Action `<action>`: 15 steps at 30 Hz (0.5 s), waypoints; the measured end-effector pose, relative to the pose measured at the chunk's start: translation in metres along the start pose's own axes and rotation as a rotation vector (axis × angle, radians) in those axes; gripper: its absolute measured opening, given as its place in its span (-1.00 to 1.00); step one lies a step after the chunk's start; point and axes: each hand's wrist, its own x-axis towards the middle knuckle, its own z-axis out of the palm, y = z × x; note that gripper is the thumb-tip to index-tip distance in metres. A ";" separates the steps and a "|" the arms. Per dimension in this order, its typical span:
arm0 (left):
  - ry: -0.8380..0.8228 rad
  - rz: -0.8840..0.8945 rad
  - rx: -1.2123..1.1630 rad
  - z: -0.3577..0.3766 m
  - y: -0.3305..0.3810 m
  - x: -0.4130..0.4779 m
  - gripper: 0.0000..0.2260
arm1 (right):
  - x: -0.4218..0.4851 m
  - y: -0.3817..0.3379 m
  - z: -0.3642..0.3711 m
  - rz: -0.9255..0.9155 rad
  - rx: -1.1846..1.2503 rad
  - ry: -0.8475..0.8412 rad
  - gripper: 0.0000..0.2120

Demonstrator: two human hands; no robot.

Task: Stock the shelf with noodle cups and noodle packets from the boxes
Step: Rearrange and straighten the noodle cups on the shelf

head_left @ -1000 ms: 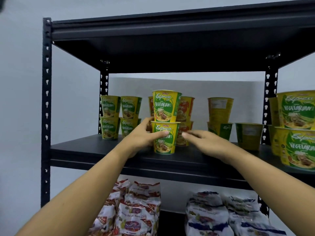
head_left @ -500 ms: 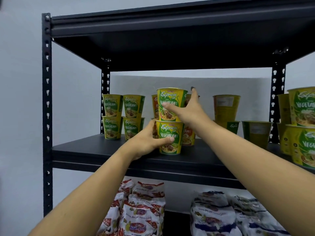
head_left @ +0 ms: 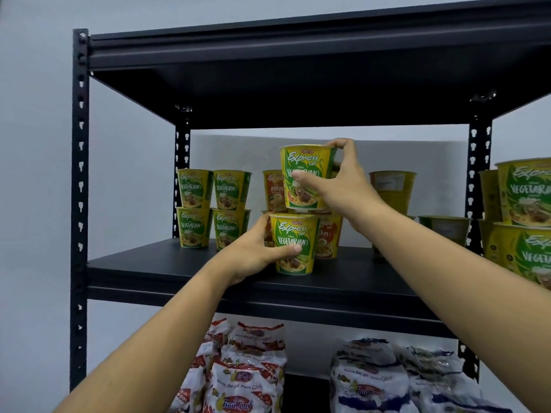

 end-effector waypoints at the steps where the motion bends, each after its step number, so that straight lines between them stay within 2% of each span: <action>1: 0.003 -0.001 0.001 0.000 0.000 0.000 -0.34 | -0.002 -0.002 -0.004 0.002 -0.005 0.014 -0.37; 7: 0.021 -0.027 -0.004 0.000 0.001 -0.002 -0.40 | -0.015 -0.002 -0.037 0.030 -0.009 0.097 -0.38; 11: 0.044 -0.041 0.002 0.000 0.000 -0.002 -0.28 | -0.026 0.010 -0.051 0.078 -0.003 0.095 -0.37; 15: 0.084 -0.051 -0.013 0.001 -0.001 -0.002 -0.27 | -0.043 0.023 -0.057 0.134 -0.037 0.071 -0.37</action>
